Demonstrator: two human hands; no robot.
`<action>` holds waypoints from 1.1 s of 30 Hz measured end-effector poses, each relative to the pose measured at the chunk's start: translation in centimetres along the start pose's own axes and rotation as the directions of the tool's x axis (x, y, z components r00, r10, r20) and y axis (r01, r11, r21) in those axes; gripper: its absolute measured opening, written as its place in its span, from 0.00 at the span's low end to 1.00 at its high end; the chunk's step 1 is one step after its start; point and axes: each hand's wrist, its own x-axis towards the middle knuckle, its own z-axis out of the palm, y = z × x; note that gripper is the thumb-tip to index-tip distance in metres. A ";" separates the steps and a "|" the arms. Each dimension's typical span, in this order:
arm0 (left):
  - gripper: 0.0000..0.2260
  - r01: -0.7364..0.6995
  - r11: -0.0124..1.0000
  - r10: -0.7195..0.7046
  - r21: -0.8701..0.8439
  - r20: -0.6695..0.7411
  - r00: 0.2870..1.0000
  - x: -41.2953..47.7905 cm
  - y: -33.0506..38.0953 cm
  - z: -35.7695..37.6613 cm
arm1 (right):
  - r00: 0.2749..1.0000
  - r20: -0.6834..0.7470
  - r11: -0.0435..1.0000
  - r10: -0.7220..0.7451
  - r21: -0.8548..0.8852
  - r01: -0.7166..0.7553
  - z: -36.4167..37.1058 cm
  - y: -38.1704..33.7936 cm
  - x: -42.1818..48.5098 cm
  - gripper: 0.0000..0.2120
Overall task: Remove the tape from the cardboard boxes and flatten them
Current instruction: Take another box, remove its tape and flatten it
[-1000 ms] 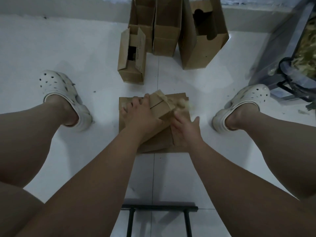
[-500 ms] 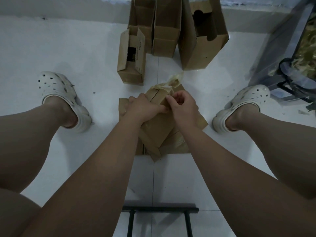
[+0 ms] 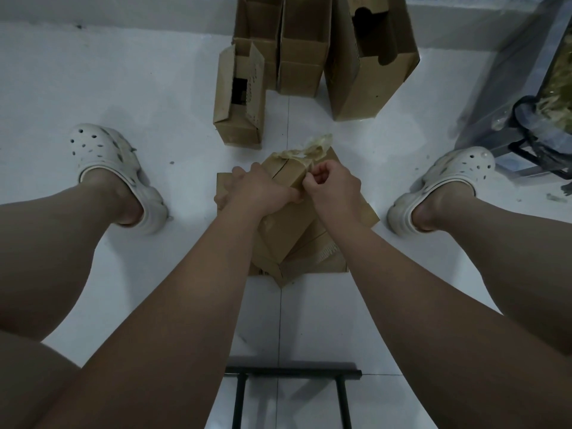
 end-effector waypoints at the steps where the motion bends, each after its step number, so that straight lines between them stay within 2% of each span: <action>1: 0.46 0.000 1.000 0.000 0.014 0.003 1.000 0.0 0.0 0.0 | 1.000 0.015 1.000 0.002 -0.029 -0.002 0.0 -0.1 0.0 0.05; 5: 0.43 -0.025 0.997 0.025 0.073 0.006 1.000 -0.2 0.2 -0.2 | 1.000 0.025 0.994 0.019 -0.106 -0.016 0.4 0.0 -0.2 0.06; 9: 0.41 -0.065 0.994 0.061 0.092 0.050 0.997 -0.3 0.5 -0.7 | 0.997 -0.028 0.993 0.072 -0.087 -0.074 -0.5 1.4 -0.2 0.08; 11: 0.41 -0.056 0.997 0.053 0.047 0.049 0.997 -0.2 0.4 -1.0 | 0.999 -0.029 0.999 0.045 -0.007 -0.045 -0.6 1.7 -0.2 0.05; 13: 0.43 -0.029 1.000 0.029 -0.003 0.052 0.998 0.0 0.3 -1.1 | 0.999 -0.025 0.987 0.029 0.158 -0.025 -0.2 1.0 -0.7 0.02; 15: 0.43 -0.028 1.000 0.028 0.006 0.040 0.999 -0.1 0.5 -0.9 | 0.999 -0.044 0.960 0.032 0.280 -0.019 0.4 0.2 -1.1 0.07; 16: 0.43 -0.035 0.999 0.034 0.019 0.027 0.999 -0.3 0.7 -0.7 | 0.997 -0.059 0.960 0.041 0.278 -0.023 0.6 0.0 -1.1 0.09; 19: 0.42 -0.059 0.996 0.060 0.071 -0.018 0.998 -0.9 0.9 0.1 | 0.992 -0.049 0.976 0.119 0.188 -0.107 0.3 -0.2 -0.2 0.11; 21: 0.41 -0.058 0.992 0.063 0.116 -0.042 0.997 -1.3 0.7 0.4 | 0.984 0.067 0.978 0.165 0.120 -0.172 0.0 -0.3 0.5 0.10; 24: 0.39 -0.038 0.988 0.048 0.147 -0.065 0.997 -1.4 0.6 0.5 | 0.980 0.191 0.982 0.059 -0.185 -0.023 -0.5 -0.5 1.5 0.16; 27: 0.37 -0.064 0.985 0.076 0.159 -0.073 0.994 -1.7 0.9 0.7 | 0.974 0.224 0.936 -0.020 -0.339 0.097 -0.8 -0.6 2.2 0.21; 31: 0.37 -0.081 0.973 0.099 0.215 -0.075 0.992 -1.8 0.8 0.7 | 0.939 0.335 0.827 -0.078 -0.504 0.249 -0.7 -0.9 2.5 0.12; 33: 0.37 -0.090 0.958 0.115 0.273 -0.076 0.990 -1.6 0.5 0.4 | 0.911 0.392 0.804 -0.126 -0.497 0.325 -1.0 -0.9 2.3 0.11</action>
